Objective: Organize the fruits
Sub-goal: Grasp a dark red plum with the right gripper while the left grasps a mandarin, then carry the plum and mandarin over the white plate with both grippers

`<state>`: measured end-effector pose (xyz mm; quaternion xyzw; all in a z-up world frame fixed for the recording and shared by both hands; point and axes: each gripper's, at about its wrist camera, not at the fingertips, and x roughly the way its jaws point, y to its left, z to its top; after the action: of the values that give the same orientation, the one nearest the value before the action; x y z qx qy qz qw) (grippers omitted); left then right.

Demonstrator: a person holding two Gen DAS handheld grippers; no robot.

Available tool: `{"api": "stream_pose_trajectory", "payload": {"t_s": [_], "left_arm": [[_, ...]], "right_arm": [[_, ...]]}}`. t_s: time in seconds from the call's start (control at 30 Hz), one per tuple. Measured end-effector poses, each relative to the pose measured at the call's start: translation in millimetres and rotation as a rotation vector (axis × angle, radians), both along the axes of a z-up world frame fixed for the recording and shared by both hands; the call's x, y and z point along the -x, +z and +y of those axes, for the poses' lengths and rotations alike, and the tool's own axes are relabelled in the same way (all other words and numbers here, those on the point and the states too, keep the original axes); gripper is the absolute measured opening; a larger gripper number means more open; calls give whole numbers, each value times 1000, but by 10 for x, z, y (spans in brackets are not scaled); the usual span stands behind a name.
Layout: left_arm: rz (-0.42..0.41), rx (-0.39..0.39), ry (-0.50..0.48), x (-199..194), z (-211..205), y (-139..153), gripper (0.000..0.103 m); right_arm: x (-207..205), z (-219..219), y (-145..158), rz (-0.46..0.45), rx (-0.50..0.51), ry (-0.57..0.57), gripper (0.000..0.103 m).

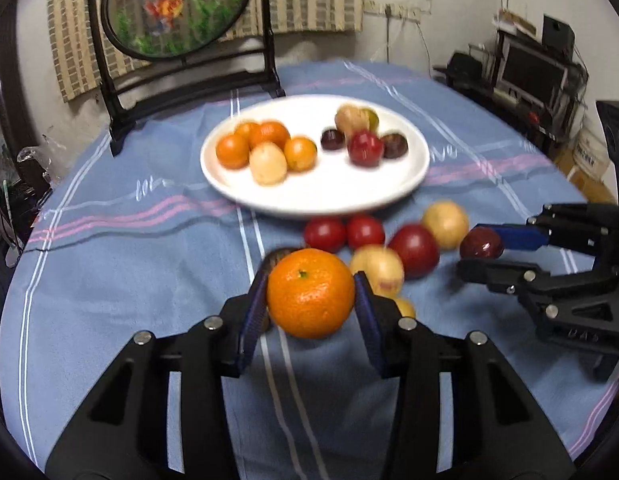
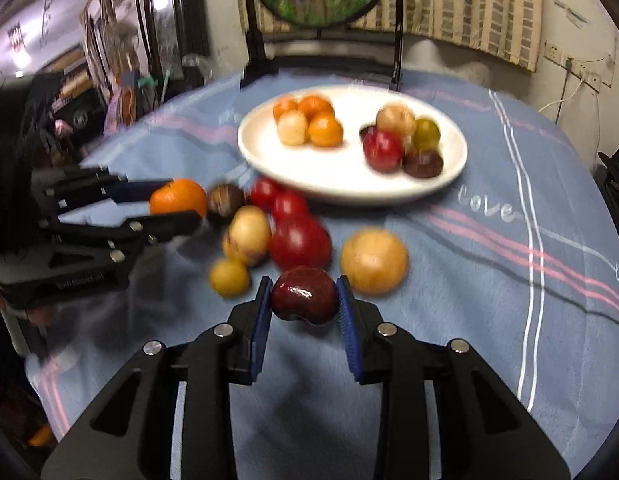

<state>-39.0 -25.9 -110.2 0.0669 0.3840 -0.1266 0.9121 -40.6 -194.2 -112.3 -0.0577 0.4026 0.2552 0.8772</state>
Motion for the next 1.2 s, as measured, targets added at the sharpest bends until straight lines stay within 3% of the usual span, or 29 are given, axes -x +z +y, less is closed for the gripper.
{"api": "stream_pose_trajectory", "payload": {"t_s": [0.47, 1.03, 1.2], "left_arm": [[-43, -1, 44, -228, -19, 101, 44], [-31, -26, 55, -217, -44, 82, 44], [-53, -71, 49, -213, -108, 213, 44]], "right_arm": [[-264, -112, 309, -83, -195, -72, 32], [-276, -128, 247, -68, -200, -78, 32], [-265, -131, 322, -78, -184, -80, 32]]}}
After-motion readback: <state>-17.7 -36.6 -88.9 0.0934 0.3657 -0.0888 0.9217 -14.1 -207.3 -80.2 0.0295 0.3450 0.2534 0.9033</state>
